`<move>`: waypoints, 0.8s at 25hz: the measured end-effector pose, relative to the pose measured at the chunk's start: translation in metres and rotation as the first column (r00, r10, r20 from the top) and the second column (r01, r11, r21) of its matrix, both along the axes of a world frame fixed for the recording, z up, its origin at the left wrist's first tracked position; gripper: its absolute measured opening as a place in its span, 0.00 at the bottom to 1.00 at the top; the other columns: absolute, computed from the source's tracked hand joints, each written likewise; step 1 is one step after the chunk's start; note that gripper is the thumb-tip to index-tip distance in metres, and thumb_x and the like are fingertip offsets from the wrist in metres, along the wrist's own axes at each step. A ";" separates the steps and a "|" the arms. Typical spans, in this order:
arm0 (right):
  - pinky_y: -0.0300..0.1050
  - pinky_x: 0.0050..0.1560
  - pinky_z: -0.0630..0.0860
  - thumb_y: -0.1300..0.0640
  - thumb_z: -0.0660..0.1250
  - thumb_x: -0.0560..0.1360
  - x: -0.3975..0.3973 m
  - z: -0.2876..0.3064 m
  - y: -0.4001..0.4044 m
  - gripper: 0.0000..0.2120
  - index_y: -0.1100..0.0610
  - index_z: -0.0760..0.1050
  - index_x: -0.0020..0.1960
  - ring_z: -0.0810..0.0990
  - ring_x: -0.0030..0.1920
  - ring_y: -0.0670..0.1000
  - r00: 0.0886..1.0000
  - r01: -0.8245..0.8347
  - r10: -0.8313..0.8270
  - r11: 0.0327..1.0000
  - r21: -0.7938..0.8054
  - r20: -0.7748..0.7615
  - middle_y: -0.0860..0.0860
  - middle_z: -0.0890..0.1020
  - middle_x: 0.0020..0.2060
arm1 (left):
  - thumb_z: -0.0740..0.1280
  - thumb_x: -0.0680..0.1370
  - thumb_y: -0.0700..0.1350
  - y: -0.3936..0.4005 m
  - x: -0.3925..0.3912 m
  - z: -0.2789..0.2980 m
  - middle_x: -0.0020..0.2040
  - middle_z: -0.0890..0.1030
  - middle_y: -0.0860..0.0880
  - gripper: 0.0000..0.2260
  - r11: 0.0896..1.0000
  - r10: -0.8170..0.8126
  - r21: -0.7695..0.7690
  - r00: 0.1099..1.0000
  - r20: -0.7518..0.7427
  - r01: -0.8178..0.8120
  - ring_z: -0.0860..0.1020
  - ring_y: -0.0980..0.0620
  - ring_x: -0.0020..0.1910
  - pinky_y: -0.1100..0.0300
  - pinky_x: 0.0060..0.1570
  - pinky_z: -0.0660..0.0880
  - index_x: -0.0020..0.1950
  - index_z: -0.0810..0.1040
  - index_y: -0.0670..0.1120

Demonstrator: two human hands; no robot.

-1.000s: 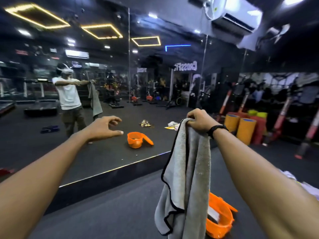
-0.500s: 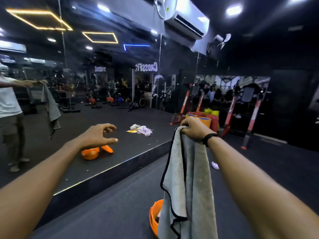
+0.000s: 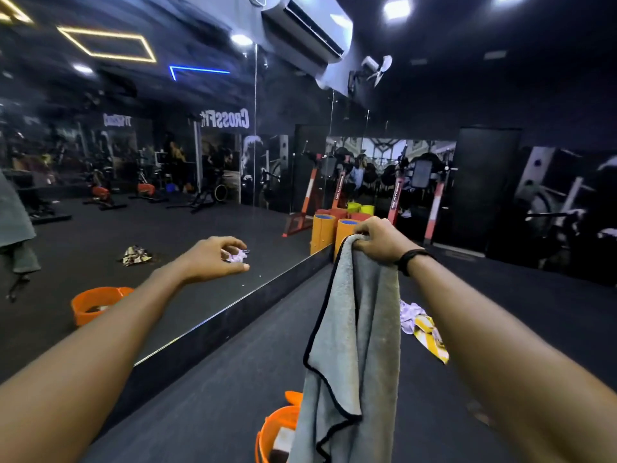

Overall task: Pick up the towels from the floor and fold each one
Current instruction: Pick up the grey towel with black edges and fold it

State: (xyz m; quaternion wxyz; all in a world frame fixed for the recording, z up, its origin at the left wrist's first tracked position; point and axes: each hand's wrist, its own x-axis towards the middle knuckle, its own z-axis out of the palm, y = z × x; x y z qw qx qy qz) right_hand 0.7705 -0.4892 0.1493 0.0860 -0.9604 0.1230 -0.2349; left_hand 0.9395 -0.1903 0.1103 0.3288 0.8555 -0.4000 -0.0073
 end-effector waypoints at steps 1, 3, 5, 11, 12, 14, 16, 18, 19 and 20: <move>0.51 0.41 0.75 0.58 0.67 0.71 0.014 0.002 -0.006 0.10 0.60 0.74 0.32 0.77 0.37 0.56 1.000 0.007 -0.007 1.000 0.010 -0.001 0.56 0.79 0.31 | 0.75 0.67 0.57 -0.015 0.015 0.000 0.50 0.82 0.55 0.17 0.999 -0.031 -0.007 0.999 -0.026 0.031 0.80 0.55 0.52 0.58 0.56 0.75 0.54 0.79 0.55; 0.49 0.40 0.75 0.58 0.68 0.71 0.042 0.008 -0.016 0.09 0.62 0.77 0.35 0.77 0.37 0.53 1.000 0.013 -0.014 0.999 0.034 0.017 0.56 0.80 0.33 | 0.75 0.69 0.56 -0.046 0.038 -0.005 0.47 0.84 0.55 0.13 0.994 -0.111 0.000 0.991 -0.076 0.111 0.81 0.57 0.51 0.57 0.58 0.76 0.50 0.81 0.54; 0.44 0.36 0.71 0.59 0.68 0.72 0.066 0.012 -0.020 0.09 0.61 0.76 0.34 0.73 0.34 0.48 0.999 0.001 -0.005 0.996 0.084 0.048 0.52 0.77 0.30 | 0.75 0.69 0.57 -0.080 0.056 -0.016 0.45 0.84 0.54 0.11 0.980 -0.196 0.023 0.975 -0.109 0.199 0.82 0.58 0.48 0.59 0.56 0.77 0.48 0.82 0.54; 0.37 0.38 0.72 0.59 0.67 0.74 0.109 0.018 -0.043 0.11 0.53 0.78 0.33 0.75 0.35 0.41 0.991 -0.033 0.008 0.982 0.184 0.134 0.46 0.80 0.33 | 0.75 0.65 0.63 -0.161 0.096 -0.077 0.43 0.78 0.55 0.24 0.893 -0.322 0.278 0.934 -0.154 0.353 0.77 0.54 0.45 0.58 0.50 0.75 0.51 0.78 0.49; 0.33 0.36 0.70 0.60 0.67 0.75 0.111 0.017 -0.051 0.13 0.51 0.78 0.32 0.74 0.35 0.39 0.988 -0.019 -0.014 0.978 0.209 0.156 0.44 0.79 0.32 | 0.74 0.67 0.60 -0.169 0.106 -0.082 0.40 0.77 0.54 0.19 0.881 -0.340 0.305 0.933 -0.121 0.360 0.75 0.53 0.41 0.58 0.45 0.73 0.45 0.77 0.46; 0.31 0.34 0.67 0.60 0.67 0.75 0.113 0.010 -0.075 0.16 0.49 0.76 0.30 0.72 0.33 0.38 0.986 0.018 -0.053 0.975 0.222 0.155 0.43 0.78 0.31 | 0.72 0.73 0.49 -0.182 0.123 -0.076 0.36 0.77 0.50 0.10 0.917 -0.327 0.226 0.944 -0.049 0.329 0.73 0.54 0.38 0.59 0.41 0.71 0.37 0.75 0.47; 0.36 0.33 0.68 0.60 0.66 0.75 0.115 -0.001 -0.105 0.12 0.56 0.77 0.33 0.73 0.35 0.45 0.995 0.087 -0.096 0.978 0.187 0.038 0.50 0.78 0.31 | 0.69 0.76 0.38 -0.189 0.136 -0.054 0.36 0.79 0.48 0.09 0.953 -0.296 -0.094 0.950 -0.096 0.288 0.74 0.58 0.34 0.59 0.39 0.72 0.38 0.77 0.50; 0.40 0.31 0.68 0.61 0.65 0.74 0.124 -0.014 -0.134 0.12 0.59 0.73 0.31 0.72 0.34 0.49 0.985 0.117 -0.100 0.986 0.119 -0.141 0.52 0.75 0.29 | 0.65 0.77 0.33 -0.202 0.139 -0.023 0.34 0.78 0.50 0.08 0.897 -0.303 -0.384 0.937 -0.175 0.219 0.72 0.65 0.29 0.66 0.33 0.70 0.43 0.78 0.45; 0.40 0.30 0.68 0.61 0.65 0.74 0.130 -0.020 -0.143 0.14 0.58 0.71 0.30 0.72 0.33 0.50 0.965 0.117 -0.089 0.988 0.102 -0.246 0.51 0.73 0.28 | 0.65 0.78 0.34 -0.212 0.137 -0.007 0.33 0.78 0.51 0.06 0.869 -0.290 -0.462 0.940 -0.180 0.179 0.72 0.65 0.27 0.69 0.31 0.69 0.45 0.79 0.43; 0.40 0.29 0.69 0.61 0.66 0.74 0.138 -0.026 -0.151 0.15 0.56 0.69 0.29 0.72 0.32 0.50 0.937 0.099 -0.058 0.990 0.104 -0.343 0.50 0.73 0.27 | 0.67 0.77 0.36 -0.223 0.136 0.009 0.33 0.79 0.52 0.03 0.848 -0.260 -0.509 0.951 -0.166 0.143 0.73 0.65 0.28 0.70 0.31 0.70 0.46 0.80 0.42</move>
